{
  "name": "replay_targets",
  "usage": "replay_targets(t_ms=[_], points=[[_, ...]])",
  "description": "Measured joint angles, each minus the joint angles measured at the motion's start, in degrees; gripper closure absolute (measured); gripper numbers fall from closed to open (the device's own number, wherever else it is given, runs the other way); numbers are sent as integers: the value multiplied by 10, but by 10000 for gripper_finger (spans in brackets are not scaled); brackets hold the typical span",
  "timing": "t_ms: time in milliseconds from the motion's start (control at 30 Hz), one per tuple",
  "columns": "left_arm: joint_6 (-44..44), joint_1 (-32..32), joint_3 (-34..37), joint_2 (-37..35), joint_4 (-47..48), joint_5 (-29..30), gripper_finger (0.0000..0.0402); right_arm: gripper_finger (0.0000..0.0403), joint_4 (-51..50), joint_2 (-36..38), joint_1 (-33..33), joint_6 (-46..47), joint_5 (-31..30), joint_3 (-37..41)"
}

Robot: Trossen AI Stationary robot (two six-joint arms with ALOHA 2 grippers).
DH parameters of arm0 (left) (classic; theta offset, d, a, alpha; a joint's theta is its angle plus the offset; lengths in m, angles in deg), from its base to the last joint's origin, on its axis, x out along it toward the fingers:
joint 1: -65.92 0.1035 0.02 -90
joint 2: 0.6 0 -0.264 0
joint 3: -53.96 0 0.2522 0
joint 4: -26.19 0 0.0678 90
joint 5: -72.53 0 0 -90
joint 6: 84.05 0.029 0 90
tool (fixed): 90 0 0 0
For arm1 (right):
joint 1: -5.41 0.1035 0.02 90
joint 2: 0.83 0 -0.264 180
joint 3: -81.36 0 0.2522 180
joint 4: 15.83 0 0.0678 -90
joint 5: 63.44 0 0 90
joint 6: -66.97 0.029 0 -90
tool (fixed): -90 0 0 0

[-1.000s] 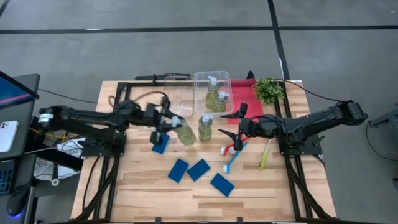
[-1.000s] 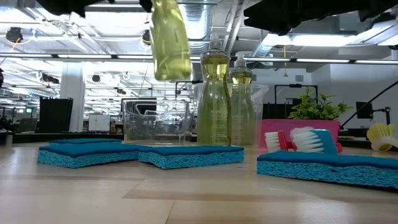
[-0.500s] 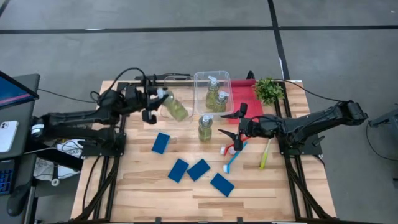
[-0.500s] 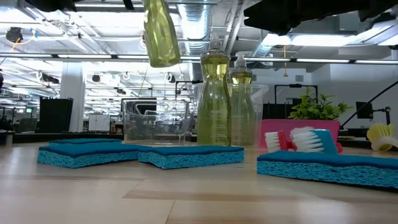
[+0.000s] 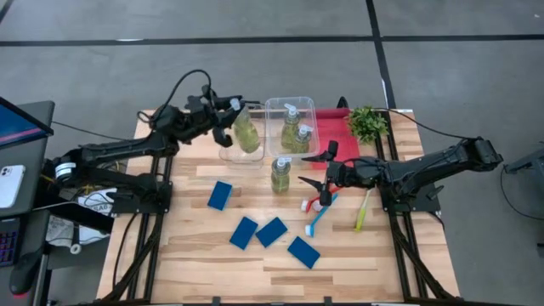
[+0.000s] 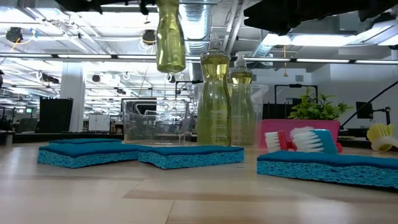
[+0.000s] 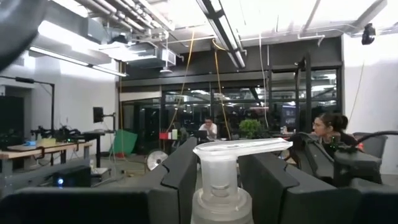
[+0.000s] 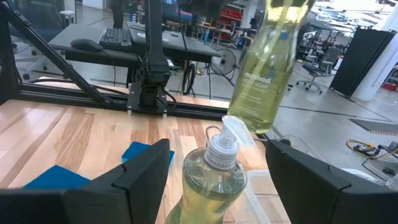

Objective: Pick & Place Kitchen Sink Supplies
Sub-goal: Put the transparent soap dispenser into the right transparent bin

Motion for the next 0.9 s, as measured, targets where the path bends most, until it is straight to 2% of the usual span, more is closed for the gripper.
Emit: replay_targets(t_ms=[333, 533, 733, 900], points=[[0, 0, -87, 89, 0, -11, 298, 143, 0, 0, 0, 0, 0, 0], [1, 0, -126, 138, 2, -10, 283, 143, 0, 0, 0, 0, 0, 0], [1, 5, -158, 181, 2, -11, 299, 143, 0, 0, 0, 0, 0, 0], [0, 13, -185, 210, 2, -10, 282, 143, 0, 0, 0, -1, 0, 0]])
